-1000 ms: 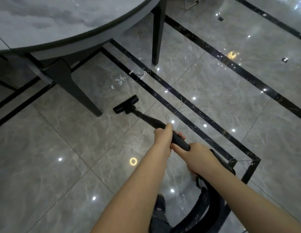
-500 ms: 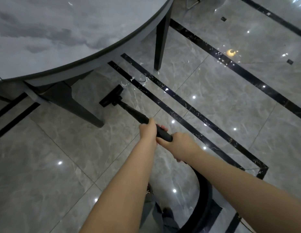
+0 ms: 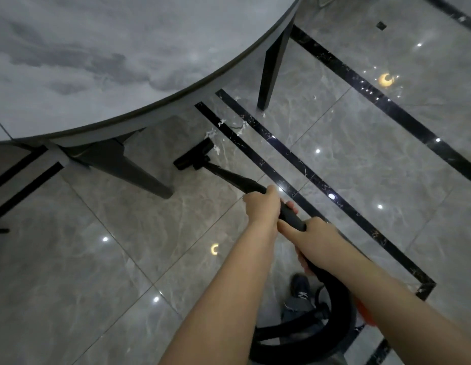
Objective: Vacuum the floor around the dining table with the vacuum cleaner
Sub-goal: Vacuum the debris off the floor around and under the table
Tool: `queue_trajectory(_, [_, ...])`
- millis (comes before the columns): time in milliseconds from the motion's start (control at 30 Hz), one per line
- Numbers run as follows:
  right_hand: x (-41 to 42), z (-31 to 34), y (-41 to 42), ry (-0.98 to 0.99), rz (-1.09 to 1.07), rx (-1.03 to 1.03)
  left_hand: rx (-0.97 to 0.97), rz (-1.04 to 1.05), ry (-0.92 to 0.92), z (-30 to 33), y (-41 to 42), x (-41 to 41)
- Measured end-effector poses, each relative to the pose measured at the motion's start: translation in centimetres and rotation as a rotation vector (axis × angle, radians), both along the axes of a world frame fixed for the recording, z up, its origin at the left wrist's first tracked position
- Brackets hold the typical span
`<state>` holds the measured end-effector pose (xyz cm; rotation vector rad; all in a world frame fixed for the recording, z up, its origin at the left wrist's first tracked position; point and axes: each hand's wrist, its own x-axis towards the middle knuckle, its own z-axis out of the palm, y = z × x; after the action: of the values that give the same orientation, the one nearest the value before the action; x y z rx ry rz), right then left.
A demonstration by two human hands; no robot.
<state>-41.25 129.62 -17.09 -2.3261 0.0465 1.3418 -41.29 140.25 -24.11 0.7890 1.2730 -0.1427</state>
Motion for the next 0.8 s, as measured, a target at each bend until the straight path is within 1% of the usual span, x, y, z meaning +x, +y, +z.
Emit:
queue_trajectory(100, [0.7, -0.7, -0.5, 0.002, 0.021, 0.046, 0.015, 0.039, 0.003, 0.0, -0.6, 0.3])
queue_trajectory(267, [3.6, -3.4, 1.7, -0.072, 0.096, 0.150, 0.140, 0.058, 0.053, -0.8, 2.4, 3.1])
queue_trajectory(433, [7.7, -4.8, 1.6, -0.140, 0.118, 0.177, 0.145, 0.042, 0.051, -0.1, 2.9, 7.3])
queue_trajectory(500, [9.0, -5.0, 0.3, -0.130, 0.099, 0.171, 0.131, 0.040, 0.044, -0.2, 1.5, 8.5])
queue_trajectory(600, [10.1, -5.5, -2.8, -0.062, -0.002, 0.167, 0.118, 0.059, 0.024, -1.4, -1.8, 10.0])
queue_trajectory(733, [11.1, -4.3, -8.1, 0.000, -0.012, 0.146, 0.124, 0.103, 0.024, -4.5, -8.0, 10.8])
queue_trajectory(800, [11.1, -3.5, -10.4, 0.049, -0.016, 0.141, 0.098, 0.122, 0.022, -3.4, -10.5, 10.3])
